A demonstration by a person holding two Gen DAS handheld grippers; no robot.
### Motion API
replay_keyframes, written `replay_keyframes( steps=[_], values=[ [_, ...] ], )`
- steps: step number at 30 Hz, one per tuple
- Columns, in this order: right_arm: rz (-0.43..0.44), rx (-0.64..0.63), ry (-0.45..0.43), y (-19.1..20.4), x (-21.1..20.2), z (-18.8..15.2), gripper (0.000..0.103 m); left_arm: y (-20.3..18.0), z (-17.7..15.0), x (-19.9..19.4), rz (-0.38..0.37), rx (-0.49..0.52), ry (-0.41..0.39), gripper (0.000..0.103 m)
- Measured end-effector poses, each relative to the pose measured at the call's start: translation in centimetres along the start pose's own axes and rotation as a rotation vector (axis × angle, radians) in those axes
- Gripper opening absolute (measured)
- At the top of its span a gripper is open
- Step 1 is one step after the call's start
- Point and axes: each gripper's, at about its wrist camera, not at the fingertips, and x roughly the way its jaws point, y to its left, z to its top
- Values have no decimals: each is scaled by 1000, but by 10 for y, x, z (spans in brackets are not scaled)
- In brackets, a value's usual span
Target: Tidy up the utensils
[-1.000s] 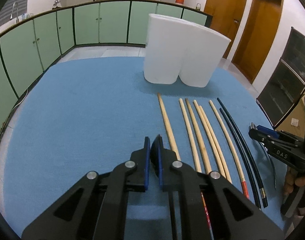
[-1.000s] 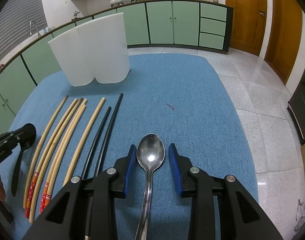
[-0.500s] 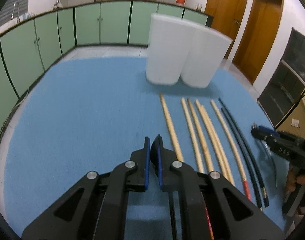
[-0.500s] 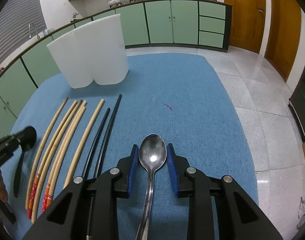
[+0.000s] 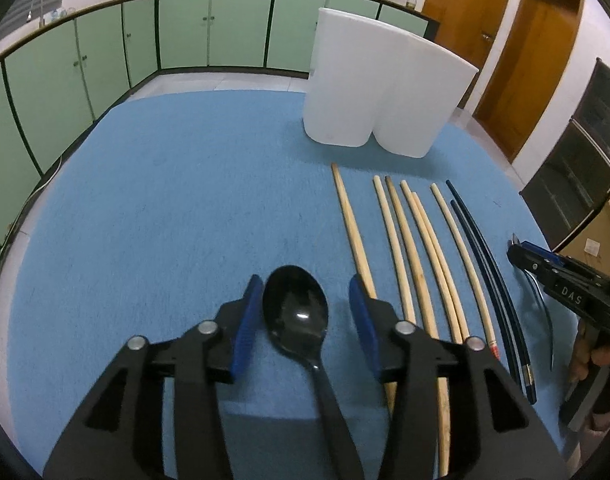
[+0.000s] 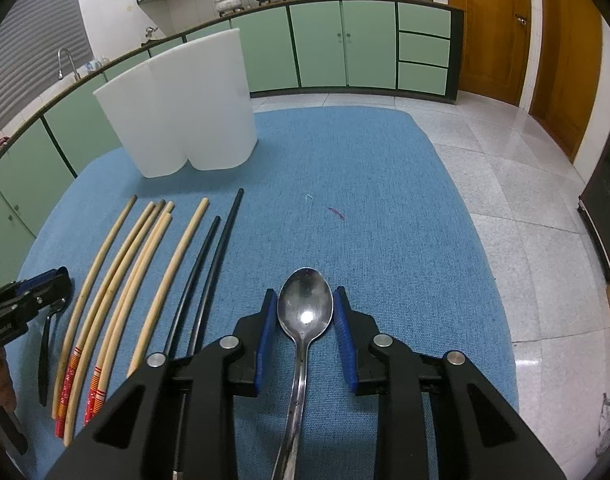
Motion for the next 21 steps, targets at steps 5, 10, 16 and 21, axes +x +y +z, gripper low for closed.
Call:
replay_keyframes(
  steps=[5, 10, 16, 21],
  values=[
    [6, 5, -2, -1, 0, 0, 28, -4, 1, 8, 37, -7, 19, 47],
    [11, 8, -3, -3, -1, -1, 29, -2, 4, 11, 59, -34, 25, 44],
    [8, -5, 6, -3, 0, 0, 29, 0, 3, 13, 61, -26, 22, 34],
    [2, -46, 24, 1, 2, 4, 29, 1, 3, 7, 17, -32, -6, 33]
  ],
)
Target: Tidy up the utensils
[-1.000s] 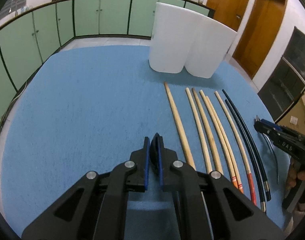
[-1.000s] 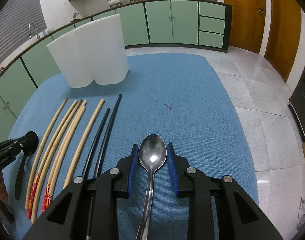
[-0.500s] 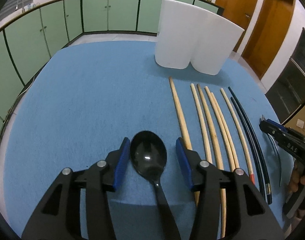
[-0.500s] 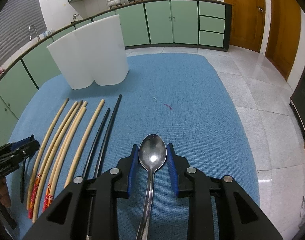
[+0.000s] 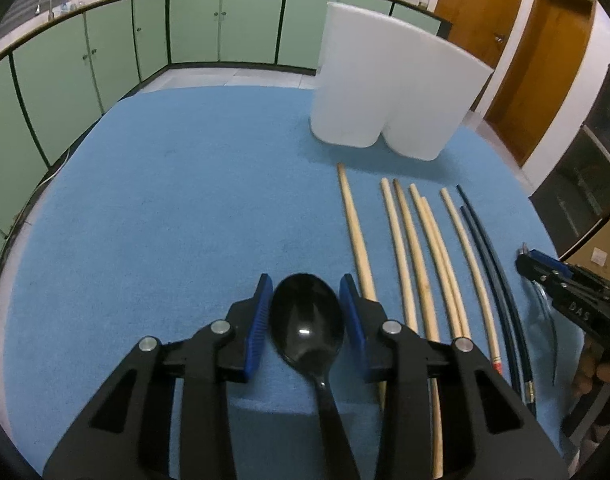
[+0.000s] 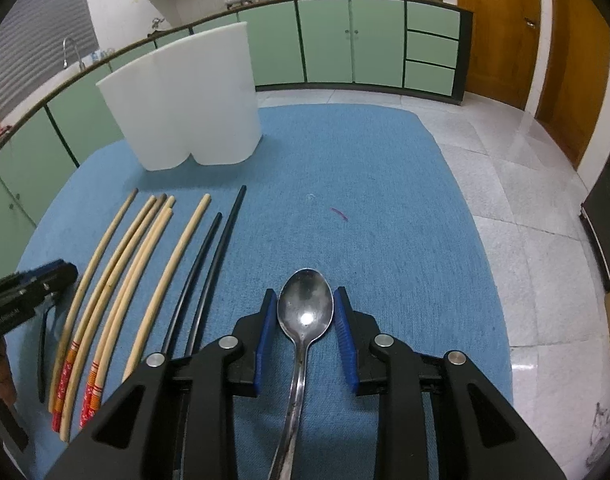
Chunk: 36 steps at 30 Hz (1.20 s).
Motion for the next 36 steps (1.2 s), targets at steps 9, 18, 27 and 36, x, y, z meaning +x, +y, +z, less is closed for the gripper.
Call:
replay_keyframes(
  steps=[9, 18, 27, 36],
  values=[
    [96, 63, -117, -10, -28, 4, 28, -4, 12, -37, -66, 11, -209, 33],
    [193, 47, -361, -7, -80, 52, 28, -17, 70, -77, -96, 52, -438, 33],
    [238, 0, -551, 4, -108, 147, 28, -55, 160, -88, -115, 116, -640, 33],
    [180, -45, -637, 26, -81, 220, 28, -79, 223, -45, -72, 139, -690, 33]
  ],
)
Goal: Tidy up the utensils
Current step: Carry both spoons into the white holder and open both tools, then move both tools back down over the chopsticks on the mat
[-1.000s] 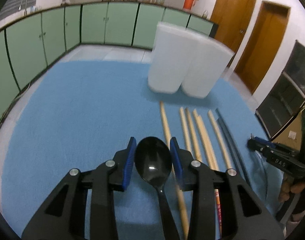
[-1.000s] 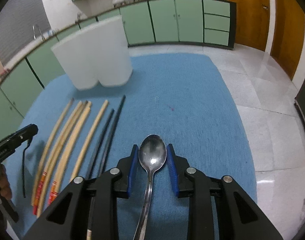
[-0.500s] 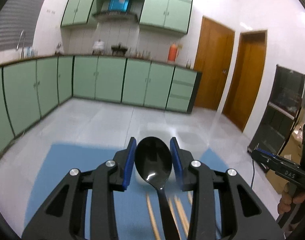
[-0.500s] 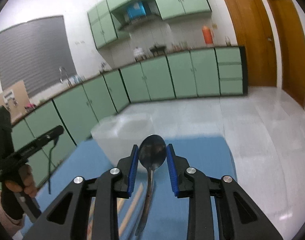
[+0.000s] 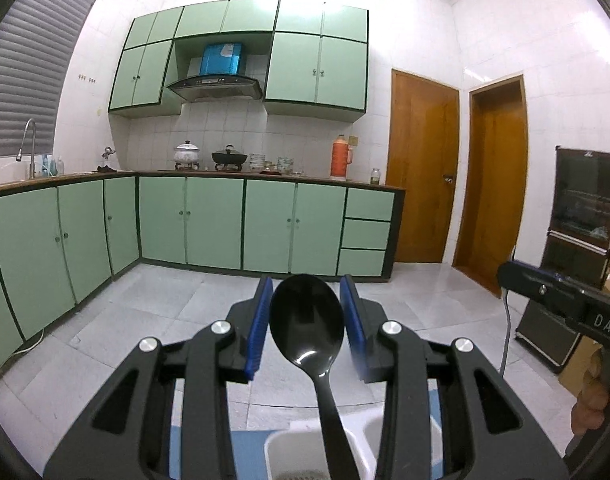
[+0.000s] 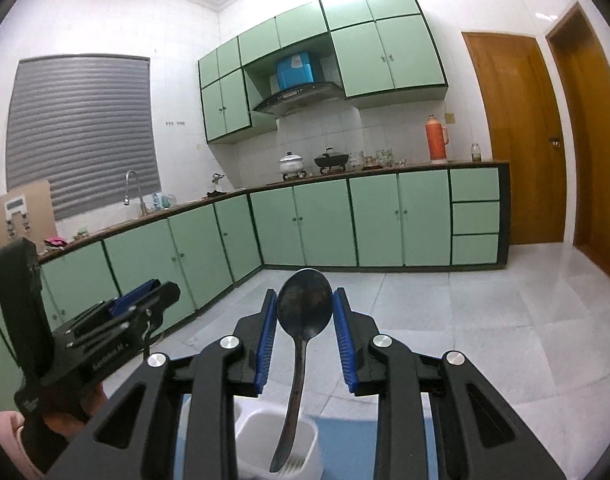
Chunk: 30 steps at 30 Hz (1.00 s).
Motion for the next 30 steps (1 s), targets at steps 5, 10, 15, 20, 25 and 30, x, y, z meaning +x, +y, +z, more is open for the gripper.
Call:
replay_keyframes(
  steps=[5, 10, 15, 20, 25, 30],
  values=[
    [-33, -35, 8, 7, 38, -12, 28, 6, -14, 26, 30, -5, 26, 33],
    [-31, -52, 66, 16, 60, -40, 28, 12, -34, 37, 40, -5, 72, 33],
    [7, -44, 120, 19, 62, -65, 29, 18, -50, 32, 32, -3, 108, 35],
    [33, 4, 150, 13, 51, -77, 31, 24, -52, 18, 32, -22, 116, 47],
    [19, 41, 140, 5, 19, -79, 52, 23, -50, -17, 37, -24, 107, 65],
    [0, 50, 139, 8, -34, -100, 77, 19, -66, -78, 36, -56, 117, 84]
  ],
)
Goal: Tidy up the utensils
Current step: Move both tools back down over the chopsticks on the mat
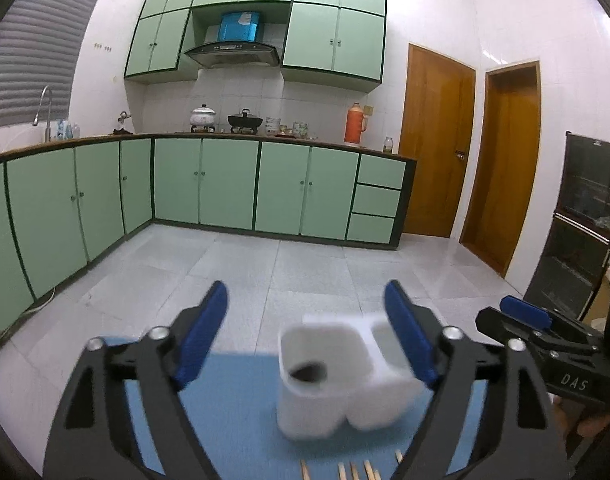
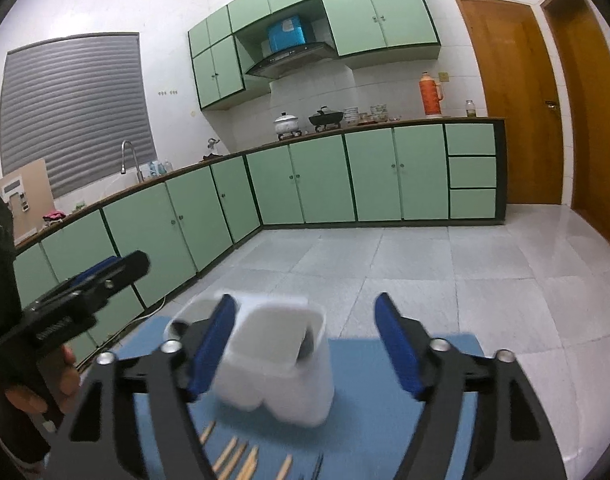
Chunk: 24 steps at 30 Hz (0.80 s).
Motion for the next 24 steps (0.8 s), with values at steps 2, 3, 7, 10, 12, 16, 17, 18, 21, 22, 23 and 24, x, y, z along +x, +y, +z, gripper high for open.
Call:
replay_keyframes(
  steps=[2, 3, 7, 10, 12, 16, 17, 18, 21, 22, 23, 24],
  values=[
    [-18, 5, 15, 3, -22, -18, 85, -2, -13, -21, 16, 0, 14, 88],
    [-22, 10, 23, 4, -30, -25, 86, -3, -21, -30, 20, -4, 31, 88],
    [-43, 22, 72, 11, -65, -59, 86, -1, -61, -63, 29, -23, 150, 89],
    [-57, 44, 115, 13, -89, -86, 86, 2, -93, -85, 35, -32, 235, 89],
    [-75, 46, 133, 14, -102, -101, 86, 4, -112, -95, 41, -22, 278, 89],
    [-97, 70, 171, 14, -125, -129, 81, 3, -147, -115, 59, -8, 360, 89],
    [-104, 74, 181, 14, -131, -136, 80, 2, -153, -118, 59, -4, 373, 89],
    [-108, 76, 188, 13, -133, -139, 76, 2, -159, -120, 62, 0, 390, 89],
    [-115, 93, 231, 13, -139, -155, 65, -2, -168, -122, 58, 8, 422, 82],
    [-116, 87, 257, 15, -140, -162, 59, -3, -172, -122, 64, 18, 437, 80],
    [-118, 80, 276, 16, -140, -167, 54, -2, -175, -122, 67, 24, 450, 78],
    [-118, 75, 291, 18, -140, -169, 49, -2, -176, -121, 64, 23, 457, 76]
  ],
)
